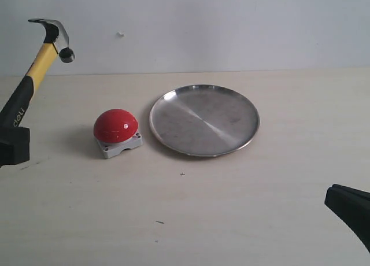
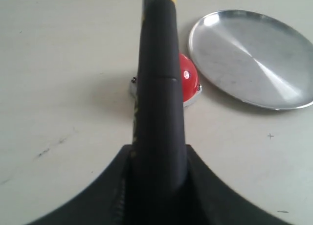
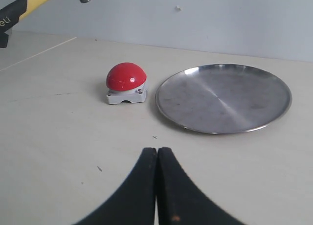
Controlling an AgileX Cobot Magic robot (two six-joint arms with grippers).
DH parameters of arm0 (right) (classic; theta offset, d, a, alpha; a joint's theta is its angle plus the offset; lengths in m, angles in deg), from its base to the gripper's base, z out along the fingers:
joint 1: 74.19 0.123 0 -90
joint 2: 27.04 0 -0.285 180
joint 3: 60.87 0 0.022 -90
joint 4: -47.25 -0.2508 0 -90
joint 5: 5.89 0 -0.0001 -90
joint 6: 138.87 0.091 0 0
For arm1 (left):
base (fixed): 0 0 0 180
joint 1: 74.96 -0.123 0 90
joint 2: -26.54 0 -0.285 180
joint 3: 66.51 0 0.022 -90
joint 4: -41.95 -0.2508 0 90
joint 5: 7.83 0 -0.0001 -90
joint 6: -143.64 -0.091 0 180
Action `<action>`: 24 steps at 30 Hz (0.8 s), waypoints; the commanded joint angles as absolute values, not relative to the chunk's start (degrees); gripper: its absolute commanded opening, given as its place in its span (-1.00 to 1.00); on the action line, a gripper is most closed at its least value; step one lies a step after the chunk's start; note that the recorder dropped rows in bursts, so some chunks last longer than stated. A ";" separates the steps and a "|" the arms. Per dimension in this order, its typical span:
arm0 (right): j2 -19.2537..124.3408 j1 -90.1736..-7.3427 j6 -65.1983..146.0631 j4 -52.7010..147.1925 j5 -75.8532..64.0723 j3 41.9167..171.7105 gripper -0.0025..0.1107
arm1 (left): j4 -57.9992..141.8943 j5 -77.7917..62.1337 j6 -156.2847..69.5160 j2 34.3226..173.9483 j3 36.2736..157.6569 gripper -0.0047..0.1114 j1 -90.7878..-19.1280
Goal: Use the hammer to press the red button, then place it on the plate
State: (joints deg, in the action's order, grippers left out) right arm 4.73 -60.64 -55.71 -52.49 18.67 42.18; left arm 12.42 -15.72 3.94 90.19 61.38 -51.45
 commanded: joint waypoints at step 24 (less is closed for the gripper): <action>4.36 -60.88 -55.79 -52.70 19.15 41.92 -0.96 | 31.88 -20.15 -14.67 89.73 63.92 -0.92 -51.57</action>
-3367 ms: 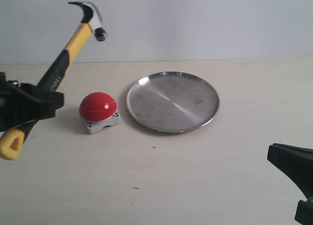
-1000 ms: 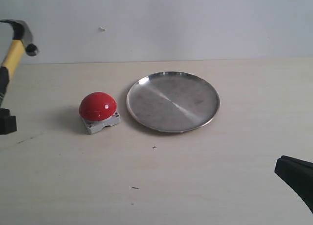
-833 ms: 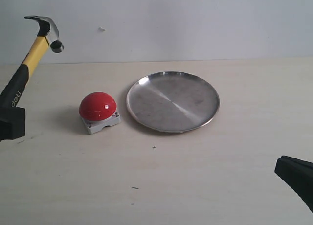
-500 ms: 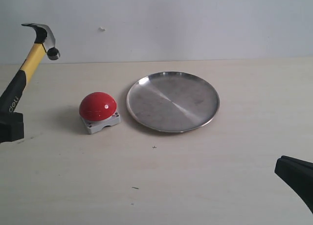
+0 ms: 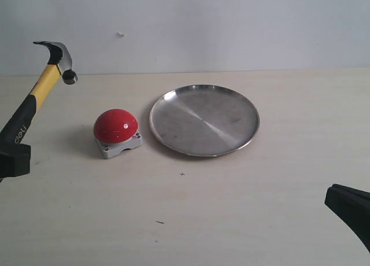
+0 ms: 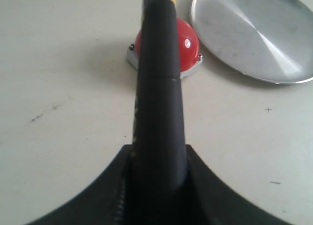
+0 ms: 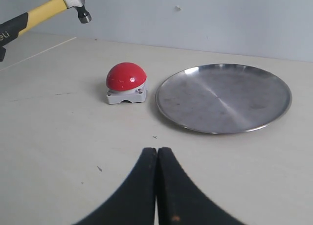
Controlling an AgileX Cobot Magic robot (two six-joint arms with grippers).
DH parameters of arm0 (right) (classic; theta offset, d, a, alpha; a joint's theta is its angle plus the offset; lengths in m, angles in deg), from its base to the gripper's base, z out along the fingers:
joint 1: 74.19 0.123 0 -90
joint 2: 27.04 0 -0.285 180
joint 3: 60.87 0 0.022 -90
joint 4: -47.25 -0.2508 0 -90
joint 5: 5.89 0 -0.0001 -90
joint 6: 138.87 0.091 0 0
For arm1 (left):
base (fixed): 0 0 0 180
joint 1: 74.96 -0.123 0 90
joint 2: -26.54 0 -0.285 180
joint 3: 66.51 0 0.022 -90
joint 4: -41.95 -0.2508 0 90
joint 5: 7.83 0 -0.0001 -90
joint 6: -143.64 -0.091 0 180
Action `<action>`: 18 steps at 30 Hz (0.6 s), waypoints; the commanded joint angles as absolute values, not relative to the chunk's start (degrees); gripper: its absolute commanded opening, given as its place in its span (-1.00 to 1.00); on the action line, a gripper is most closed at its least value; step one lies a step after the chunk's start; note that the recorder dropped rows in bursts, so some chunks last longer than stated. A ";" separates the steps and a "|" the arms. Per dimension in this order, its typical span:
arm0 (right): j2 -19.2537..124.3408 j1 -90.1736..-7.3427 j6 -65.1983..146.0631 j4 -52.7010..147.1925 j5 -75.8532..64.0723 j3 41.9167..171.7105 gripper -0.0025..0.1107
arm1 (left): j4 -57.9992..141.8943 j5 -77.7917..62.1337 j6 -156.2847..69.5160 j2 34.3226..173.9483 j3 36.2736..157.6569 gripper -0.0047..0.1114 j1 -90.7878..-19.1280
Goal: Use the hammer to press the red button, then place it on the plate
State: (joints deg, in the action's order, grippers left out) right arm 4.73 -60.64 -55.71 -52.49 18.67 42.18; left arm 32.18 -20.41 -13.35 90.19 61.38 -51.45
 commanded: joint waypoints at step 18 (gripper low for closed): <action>4.36 -60.88 -55.79 -52.70 19.15 41.92 -0.96 | 41.95 -42.73 -24.45 95.11 78.61 -0.92 -51.57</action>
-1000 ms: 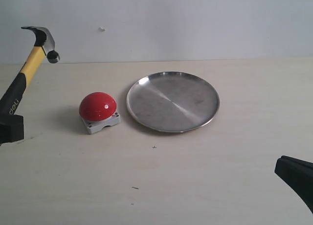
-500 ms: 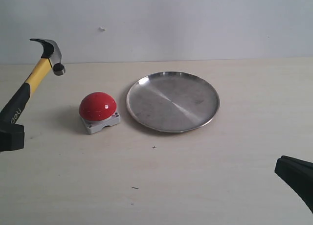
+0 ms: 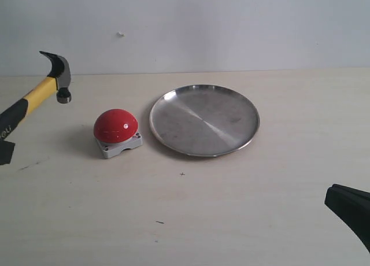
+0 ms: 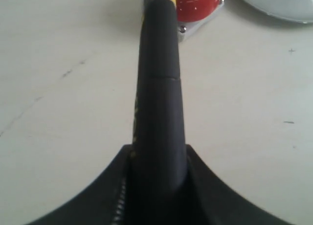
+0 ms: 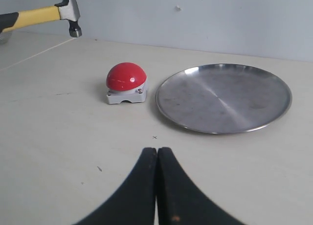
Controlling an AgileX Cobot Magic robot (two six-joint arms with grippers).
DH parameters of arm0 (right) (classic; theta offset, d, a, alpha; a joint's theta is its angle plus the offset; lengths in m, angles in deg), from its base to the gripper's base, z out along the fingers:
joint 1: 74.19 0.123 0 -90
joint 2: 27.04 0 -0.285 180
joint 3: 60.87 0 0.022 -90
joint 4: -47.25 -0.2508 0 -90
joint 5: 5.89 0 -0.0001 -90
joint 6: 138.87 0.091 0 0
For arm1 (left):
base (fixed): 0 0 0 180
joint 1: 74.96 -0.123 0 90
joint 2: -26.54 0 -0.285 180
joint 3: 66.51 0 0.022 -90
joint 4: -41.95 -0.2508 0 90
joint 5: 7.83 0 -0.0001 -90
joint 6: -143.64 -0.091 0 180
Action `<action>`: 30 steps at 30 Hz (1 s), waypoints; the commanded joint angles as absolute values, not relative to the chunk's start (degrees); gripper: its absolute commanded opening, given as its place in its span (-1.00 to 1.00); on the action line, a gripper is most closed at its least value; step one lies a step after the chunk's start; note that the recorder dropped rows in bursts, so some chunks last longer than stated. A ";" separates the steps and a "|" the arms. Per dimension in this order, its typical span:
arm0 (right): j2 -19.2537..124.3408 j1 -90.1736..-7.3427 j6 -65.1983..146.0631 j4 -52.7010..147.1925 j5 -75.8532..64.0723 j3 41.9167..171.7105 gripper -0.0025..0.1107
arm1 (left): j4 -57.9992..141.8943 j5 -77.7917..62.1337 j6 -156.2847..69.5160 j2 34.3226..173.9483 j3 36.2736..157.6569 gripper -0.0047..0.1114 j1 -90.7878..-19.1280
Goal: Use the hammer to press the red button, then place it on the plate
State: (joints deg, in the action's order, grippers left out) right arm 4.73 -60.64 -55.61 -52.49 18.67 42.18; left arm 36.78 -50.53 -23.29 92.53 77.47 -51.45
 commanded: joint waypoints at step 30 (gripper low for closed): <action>4.36 -60.88 -55.79 -52.70 19.15 41.92 -0.96 | 56.12 -7.04 -32.23 106.70 67.53 -0.92 -45.44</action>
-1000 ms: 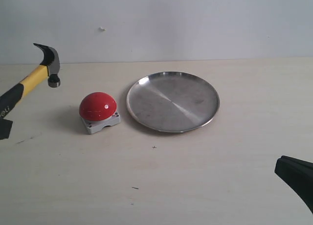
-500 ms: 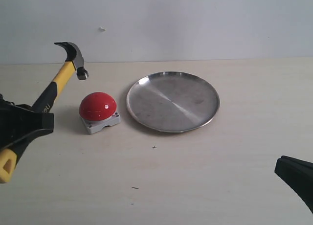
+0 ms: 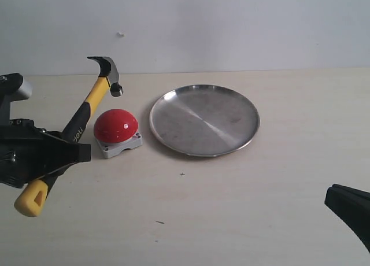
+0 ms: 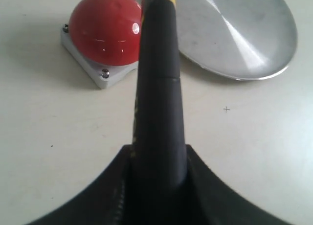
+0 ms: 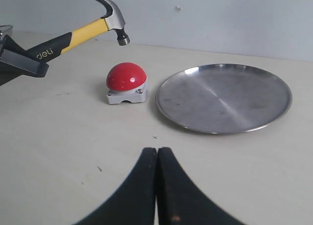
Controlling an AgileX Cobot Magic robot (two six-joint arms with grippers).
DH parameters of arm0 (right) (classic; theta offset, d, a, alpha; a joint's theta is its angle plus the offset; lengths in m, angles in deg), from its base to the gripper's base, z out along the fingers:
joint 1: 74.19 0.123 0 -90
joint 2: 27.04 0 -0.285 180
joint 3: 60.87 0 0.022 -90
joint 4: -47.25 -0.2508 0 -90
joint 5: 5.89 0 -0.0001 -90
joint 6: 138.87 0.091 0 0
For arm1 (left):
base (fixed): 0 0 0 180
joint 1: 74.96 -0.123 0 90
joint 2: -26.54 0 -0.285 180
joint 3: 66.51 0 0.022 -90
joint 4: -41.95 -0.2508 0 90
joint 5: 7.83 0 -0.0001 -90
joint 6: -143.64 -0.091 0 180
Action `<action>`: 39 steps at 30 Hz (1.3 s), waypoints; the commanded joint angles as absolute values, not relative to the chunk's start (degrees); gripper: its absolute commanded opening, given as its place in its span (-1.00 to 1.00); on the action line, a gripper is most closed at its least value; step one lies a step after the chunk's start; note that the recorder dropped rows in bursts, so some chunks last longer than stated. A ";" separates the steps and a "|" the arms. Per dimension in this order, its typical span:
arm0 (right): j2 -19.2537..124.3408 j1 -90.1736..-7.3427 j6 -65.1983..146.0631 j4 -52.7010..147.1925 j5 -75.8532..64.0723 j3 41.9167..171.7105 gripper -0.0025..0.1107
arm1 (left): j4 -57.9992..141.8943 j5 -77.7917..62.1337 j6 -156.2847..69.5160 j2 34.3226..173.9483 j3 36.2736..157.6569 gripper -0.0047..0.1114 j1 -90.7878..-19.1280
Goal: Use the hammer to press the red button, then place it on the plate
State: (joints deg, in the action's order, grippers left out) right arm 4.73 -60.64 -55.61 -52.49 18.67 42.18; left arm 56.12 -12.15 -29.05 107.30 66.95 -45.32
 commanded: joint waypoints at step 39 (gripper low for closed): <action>4.36 -60.88 -55.79 -52.70 19.39 41.92 -0.96 | 23.17 -40.28 -14.05 97.00 81.46 -0.92 -61.35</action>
State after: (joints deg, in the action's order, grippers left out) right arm 4.73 -60.64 -55.61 -52.49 19.12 42.18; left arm 16.75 -47.60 -11.79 98.07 82.24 -62.56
